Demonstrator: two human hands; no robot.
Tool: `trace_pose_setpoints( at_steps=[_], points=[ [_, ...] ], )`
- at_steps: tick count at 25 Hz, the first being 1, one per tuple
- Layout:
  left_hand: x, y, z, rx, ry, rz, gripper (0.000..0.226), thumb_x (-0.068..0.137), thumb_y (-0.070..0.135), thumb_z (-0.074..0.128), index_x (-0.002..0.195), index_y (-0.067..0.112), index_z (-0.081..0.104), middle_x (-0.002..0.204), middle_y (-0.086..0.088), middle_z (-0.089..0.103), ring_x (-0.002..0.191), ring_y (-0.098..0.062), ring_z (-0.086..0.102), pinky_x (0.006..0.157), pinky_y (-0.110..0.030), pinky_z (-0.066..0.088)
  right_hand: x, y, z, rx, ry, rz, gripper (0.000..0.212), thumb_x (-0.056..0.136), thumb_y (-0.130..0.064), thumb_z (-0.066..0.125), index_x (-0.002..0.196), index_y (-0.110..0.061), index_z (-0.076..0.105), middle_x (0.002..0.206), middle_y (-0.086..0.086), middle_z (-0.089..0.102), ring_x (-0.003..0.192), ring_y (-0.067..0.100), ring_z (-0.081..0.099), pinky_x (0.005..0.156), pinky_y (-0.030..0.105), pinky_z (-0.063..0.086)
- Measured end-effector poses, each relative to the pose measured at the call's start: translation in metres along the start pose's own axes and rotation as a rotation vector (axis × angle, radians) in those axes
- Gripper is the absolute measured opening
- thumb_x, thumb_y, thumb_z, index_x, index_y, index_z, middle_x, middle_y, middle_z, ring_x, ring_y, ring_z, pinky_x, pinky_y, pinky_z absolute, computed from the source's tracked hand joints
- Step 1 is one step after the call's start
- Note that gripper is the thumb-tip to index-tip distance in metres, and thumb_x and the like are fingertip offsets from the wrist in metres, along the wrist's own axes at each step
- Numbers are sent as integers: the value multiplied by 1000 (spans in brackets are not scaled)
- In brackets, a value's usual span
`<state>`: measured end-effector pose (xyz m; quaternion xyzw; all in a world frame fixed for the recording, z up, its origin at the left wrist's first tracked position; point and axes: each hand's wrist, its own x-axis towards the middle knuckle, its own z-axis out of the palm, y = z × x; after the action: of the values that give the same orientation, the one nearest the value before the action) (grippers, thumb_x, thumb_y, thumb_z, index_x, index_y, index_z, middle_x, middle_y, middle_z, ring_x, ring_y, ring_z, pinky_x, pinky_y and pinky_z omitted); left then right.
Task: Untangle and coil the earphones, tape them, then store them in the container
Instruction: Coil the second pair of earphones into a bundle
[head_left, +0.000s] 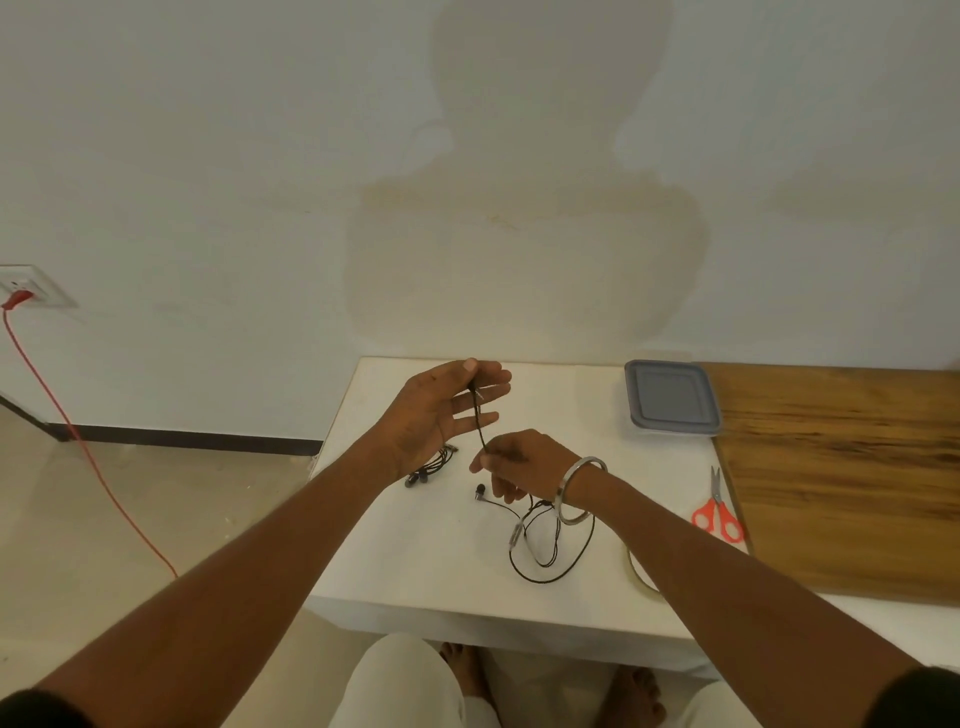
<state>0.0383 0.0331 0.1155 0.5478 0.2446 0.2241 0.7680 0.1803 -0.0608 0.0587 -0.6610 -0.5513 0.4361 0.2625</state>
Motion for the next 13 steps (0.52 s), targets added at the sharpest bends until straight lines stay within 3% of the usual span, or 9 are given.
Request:
trace_pose_setpoints(
  at_steps=[4,10,13],
  points=[
    [1,-2,-10,275,90,-3,30,98,33,49,110,16,71,120,0,70,120,-15,60,106,-44,44,-7,-1,-3,104,-186,-27,17,93,-25,52,90,-22,68,64,-2,68,62,11,66,68,22,57],
    [-2,-9,-19,601,64,-47,32,101,29,43,104,23,75,121,8,68,124,-7,53,109,-40,36,-15,-6,-22,232,-111,-80,14,91,-23,59,88,-14,69,60,0,64,56,13,63,60,23,54],
    [-4,-12,-18,737,32,-93,30,99,36,48,100,28,76,115,10,69,114,-7,57,101,-35,40,-16,-6,-33,234,-43,-102,11,90,-21,60,85,-17,69,58,2,58,52,14,56,59,28,54]
  ],
)
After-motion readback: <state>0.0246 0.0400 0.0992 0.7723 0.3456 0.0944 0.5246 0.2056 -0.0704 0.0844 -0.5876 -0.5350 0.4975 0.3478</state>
